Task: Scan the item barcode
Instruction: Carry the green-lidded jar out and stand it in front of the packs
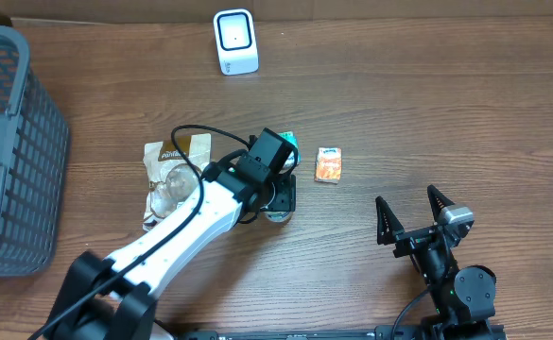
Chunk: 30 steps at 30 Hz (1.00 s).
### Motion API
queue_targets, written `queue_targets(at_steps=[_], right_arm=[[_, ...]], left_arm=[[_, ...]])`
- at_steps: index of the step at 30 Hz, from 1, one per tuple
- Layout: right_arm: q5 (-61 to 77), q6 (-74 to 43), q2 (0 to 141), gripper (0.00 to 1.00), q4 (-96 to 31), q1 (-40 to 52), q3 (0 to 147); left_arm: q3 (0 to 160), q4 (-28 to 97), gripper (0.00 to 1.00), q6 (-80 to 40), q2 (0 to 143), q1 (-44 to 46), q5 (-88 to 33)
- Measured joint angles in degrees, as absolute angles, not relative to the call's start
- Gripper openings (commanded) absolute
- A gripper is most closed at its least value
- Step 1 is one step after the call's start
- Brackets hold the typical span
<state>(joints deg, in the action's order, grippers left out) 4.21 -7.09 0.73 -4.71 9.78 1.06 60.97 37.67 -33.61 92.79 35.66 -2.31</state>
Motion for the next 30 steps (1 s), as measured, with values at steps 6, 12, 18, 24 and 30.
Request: queue_targets(at_steps=[6,12,18,24,30], right_arm=[[4.23,-7.09,0.73,1.00,-4.73,9.78,1.06],[4.23,-7.11,0.73,1.00,-4.73,9.78,1.06],[4.21,-7.09,0.73,1.00,-4.71,9.78,1.06],[4.23,-7.11,0.73,1.00,-4.69,9.78,1.06],[4.21,-7.09,0.73,1.00,-4.69,9.78,1.06]], left_arm=[[60.97,37.56,0.62,-34.17,93.69,35.59,-2.74],[60.95,37.87,0.95,-34.04,93.69,35.53,-2.79],[61.25,39.66,1.00,-33.98,93.69,35.53,-2.74],[67.99,47.72,1.00,-32.27,93.67,35.53,-2.74],[80.68,61.45,1.00,-25.58,93.41,33.69,-3.20]])
